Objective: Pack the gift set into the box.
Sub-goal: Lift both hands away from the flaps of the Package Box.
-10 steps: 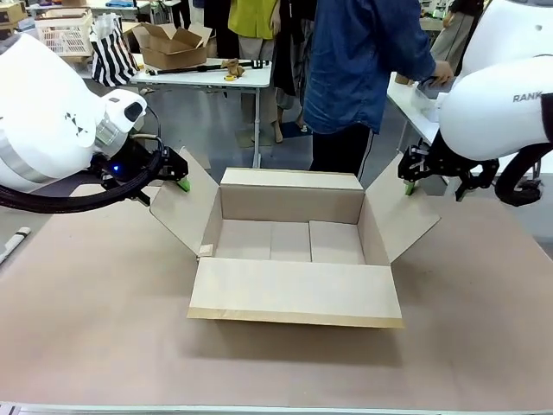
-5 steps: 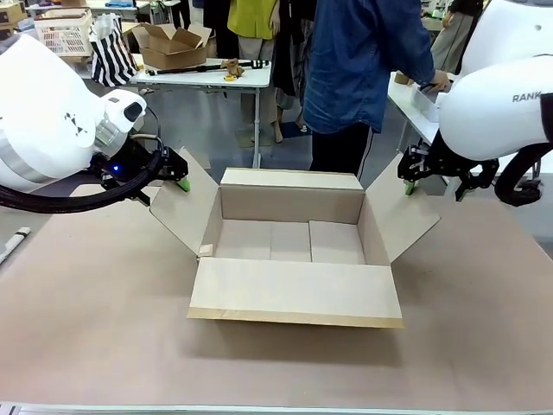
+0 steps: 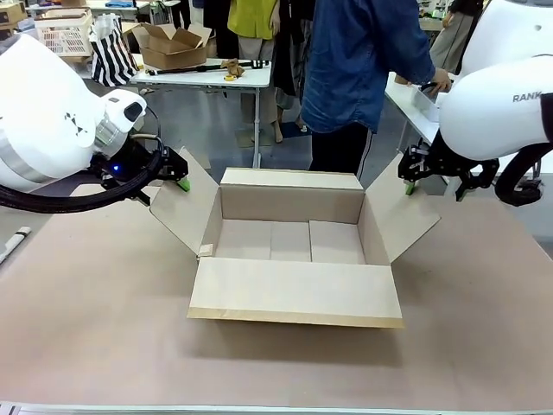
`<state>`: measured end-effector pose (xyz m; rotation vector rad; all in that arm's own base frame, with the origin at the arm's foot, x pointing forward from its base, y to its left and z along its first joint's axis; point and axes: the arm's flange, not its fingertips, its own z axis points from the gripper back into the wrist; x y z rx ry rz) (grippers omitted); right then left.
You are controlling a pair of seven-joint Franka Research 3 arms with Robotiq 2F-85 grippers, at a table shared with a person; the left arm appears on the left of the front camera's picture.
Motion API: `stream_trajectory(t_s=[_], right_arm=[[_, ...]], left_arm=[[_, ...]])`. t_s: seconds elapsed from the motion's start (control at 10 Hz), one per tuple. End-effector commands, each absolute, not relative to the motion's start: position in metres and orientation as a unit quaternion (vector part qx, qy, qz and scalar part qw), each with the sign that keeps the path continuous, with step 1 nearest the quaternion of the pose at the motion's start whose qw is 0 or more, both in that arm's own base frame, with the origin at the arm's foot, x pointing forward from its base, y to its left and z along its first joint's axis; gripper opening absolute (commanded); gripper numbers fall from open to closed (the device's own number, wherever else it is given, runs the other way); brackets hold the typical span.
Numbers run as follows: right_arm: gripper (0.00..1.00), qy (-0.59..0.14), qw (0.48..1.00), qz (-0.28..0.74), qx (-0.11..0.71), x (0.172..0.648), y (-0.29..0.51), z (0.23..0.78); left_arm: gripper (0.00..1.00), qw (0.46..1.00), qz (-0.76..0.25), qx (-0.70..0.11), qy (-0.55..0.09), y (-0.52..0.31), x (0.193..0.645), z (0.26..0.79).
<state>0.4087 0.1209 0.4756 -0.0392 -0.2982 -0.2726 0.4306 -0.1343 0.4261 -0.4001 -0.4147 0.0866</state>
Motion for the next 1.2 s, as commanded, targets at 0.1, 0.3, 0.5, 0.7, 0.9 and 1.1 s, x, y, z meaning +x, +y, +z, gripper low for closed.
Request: stream_trajectory(t_s=[0.1, 0.3, 0.5, 0.7, 0.9, 1.1], right_arm=[[1.00, -0.153, 0.977, -0.143, -0.032, 0.4108, 0.1222, 0.4775], [1.00, -0.153, 0.977, -0.143, -0.032, 0.4108, 0.1222, 0.4775], [1.00, -0.153, 0.977, -0.143, -0.032, 0.4108, 0.1222, 0.4775], [1.00, -0.153, 0.977, -0.143, -0.032, 0.4108, 0.1222, 0.4775], [1.00, -0.153, 0.977, -0.143, -0.032, 0.4108, 0.1222, 0.4775], [1.00, -0.153, 0.977, -0.143, -0.032, 0.4108, 0.1222, 0.4775]], left_arm=[[1.00, 0.958, 0.046, -0.194, -0.205, -0.1338, 0.4297, 0.4270], [1.00, 0.958, 0.046, -0.194, -0.205, -0.1338, 0.4297, 0.4270], [1.00, 0.958, 0.046, -0.194, -0.205, -0.1338, 0.4297, 0.4270], [1.00, 0.958, 0.046, -0.194, -0.205, -0.1338, 0.4297, 0.4270], [1.00, 0.958, 0.046, -0.194, -0.205, -0.1338, 0.4297, 0.4270], [1.00, 0.958, 0.046, -0.194, -0.205, -0.1338, 0.4297, 0.4270]])
